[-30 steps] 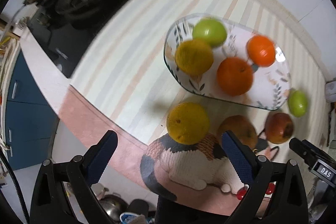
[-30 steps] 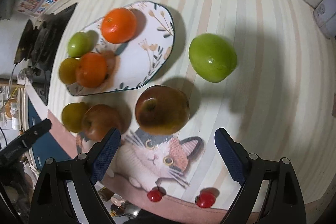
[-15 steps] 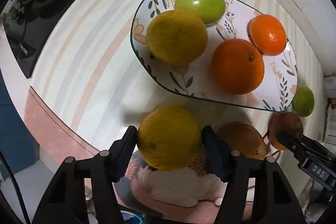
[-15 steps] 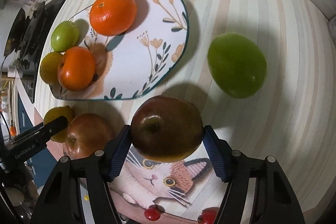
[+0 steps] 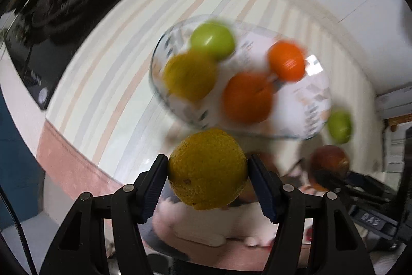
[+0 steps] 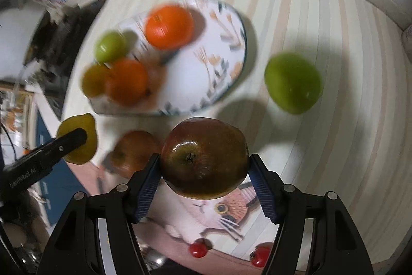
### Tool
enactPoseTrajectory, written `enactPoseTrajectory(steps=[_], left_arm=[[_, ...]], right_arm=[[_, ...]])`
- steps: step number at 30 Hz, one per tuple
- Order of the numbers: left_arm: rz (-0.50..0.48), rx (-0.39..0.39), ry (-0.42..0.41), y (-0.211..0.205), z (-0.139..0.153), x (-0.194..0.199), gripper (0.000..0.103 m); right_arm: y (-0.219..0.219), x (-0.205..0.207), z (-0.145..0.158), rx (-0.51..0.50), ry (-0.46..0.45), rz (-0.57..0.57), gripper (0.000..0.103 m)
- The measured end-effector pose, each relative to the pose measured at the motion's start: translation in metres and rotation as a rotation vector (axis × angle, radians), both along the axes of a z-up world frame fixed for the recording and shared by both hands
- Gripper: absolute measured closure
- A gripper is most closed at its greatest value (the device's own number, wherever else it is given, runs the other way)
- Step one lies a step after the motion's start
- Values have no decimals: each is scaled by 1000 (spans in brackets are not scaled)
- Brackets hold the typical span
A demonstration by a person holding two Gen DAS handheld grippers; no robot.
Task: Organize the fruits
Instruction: 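Place the yellow citrus and brown pear on the plate, opening both tools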
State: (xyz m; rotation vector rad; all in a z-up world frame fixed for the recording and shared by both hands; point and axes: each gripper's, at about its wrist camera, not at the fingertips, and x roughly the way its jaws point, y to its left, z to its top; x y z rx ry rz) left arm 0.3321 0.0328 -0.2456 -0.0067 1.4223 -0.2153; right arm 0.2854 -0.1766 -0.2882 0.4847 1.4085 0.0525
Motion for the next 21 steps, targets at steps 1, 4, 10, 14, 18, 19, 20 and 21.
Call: enactPoseTrajectory(steps=[1,4,10,14,18,19,20,21], left_arm=[[-6,-24,-17,-4,10,2,42],[4,-110,-34,-21,32,16,42],[132,-257,84,-44,13,41,42],[149,-248,129,-63,-10,47,42],[146,-220,153,-78,-23,49,42],[140,-206,153,-82,-26,49,42],[135,-198,154,-84,-28,49,42],[129,-191,158,-85,-30,49,42]], right_arm=[[-5,5,7,18,-13,-8,33],[-22,30,16,87,-28,-36,33],[-51,81,0,171,41,-77,33],[-54,98,-12,145,74,-61,33],[-63,110,-24,140,92,-60,33],[-64,112,-26,141,94,-62,33],[-67,113,-28,144,96,-64,33],[-68,113,-27,147,99,-64,33]])
